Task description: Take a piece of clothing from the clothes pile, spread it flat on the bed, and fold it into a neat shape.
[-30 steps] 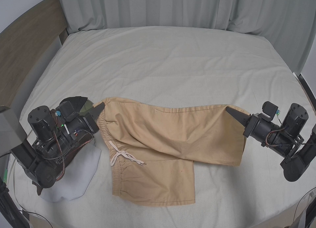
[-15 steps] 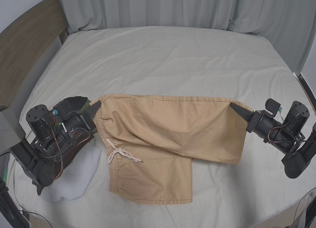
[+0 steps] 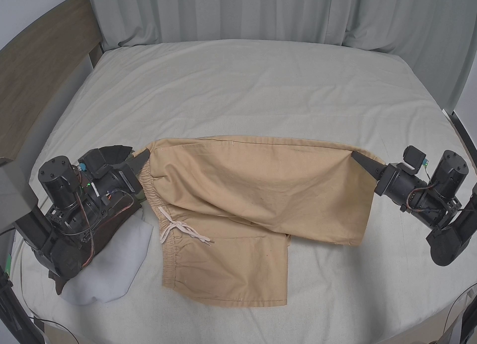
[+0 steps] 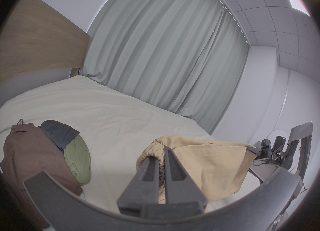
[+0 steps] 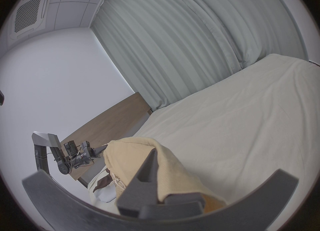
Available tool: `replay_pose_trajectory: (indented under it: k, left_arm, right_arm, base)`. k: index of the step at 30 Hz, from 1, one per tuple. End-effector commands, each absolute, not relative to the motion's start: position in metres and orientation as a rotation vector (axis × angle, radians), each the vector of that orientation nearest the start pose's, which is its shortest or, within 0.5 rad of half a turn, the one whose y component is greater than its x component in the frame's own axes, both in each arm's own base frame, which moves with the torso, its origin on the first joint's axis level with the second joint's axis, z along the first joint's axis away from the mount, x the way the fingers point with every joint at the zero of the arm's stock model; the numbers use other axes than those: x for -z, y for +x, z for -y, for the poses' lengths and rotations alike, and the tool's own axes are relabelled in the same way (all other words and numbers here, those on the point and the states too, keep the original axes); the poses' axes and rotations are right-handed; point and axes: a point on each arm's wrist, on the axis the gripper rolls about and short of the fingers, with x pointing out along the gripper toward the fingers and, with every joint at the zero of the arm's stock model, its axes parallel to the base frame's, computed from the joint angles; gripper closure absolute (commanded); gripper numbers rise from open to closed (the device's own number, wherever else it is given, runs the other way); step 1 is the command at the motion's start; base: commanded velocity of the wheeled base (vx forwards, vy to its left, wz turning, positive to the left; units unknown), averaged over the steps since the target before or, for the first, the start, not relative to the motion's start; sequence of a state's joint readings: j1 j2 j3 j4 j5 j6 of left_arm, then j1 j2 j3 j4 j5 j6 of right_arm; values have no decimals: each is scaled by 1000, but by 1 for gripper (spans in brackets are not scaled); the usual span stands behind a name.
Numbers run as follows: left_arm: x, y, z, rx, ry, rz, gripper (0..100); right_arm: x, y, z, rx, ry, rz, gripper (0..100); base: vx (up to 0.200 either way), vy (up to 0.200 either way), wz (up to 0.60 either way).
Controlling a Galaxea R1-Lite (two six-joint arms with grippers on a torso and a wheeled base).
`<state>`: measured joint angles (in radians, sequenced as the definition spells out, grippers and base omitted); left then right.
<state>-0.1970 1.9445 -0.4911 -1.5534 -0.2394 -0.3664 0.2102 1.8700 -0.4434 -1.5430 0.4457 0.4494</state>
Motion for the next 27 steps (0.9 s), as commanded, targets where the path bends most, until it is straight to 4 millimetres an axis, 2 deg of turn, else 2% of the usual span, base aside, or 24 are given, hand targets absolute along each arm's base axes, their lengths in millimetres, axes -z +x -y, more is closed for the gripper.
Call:
replay_pose_trajectory:
  k: [1, 27]
  left_arm:
    - [-124, 301, 64, 444, -358, 19, 100]
    - [-125, 302, 64, 444, -358, 25, 100]
  right_arm:
    - [-135, 282, -67, -661, 418, -34, 100]
    - [-131, 290, -55, -614, 405, -27, 100]
  base:
    - [0, 0, 0]
    - [0, 0, 0]
